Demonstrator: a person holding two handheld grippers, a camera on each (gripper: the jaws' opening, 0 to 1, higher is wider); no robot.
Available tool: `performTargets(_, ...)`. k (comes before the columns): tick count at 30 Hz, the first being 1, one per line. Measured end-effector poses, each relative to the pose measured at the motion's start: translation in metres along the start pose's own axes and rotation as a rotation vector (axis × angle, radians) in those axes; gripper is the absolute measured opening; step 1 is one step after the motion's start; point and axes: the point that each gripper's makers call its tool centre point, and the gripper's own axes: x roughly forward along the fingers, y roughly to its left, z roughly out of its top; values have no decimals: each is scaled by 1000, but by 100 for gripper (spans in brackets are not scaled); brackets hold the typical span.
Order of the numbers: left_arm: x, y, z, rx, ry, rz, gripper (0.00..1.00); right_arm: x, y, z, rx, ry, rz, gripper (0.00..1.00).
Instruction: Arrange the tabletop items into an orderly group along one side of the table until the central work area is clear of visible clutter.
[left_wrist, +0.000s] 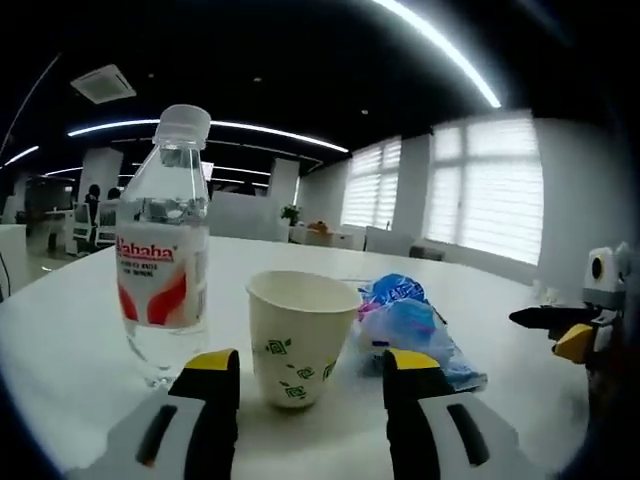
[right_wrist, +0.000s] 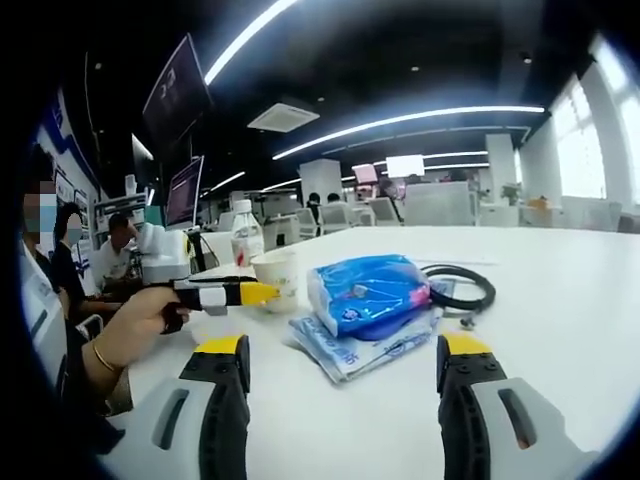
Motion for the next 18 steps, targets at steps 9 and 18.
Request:
performTargets(9, -8, -11, 5, -31, -2, -45, 61, -1, -2, 1, -12, 1, -16, 75)
performTargets(18, -14, -15, 11, -18, -10, -50, 65, 1, -2, 6, -21, -15, -19, 78)
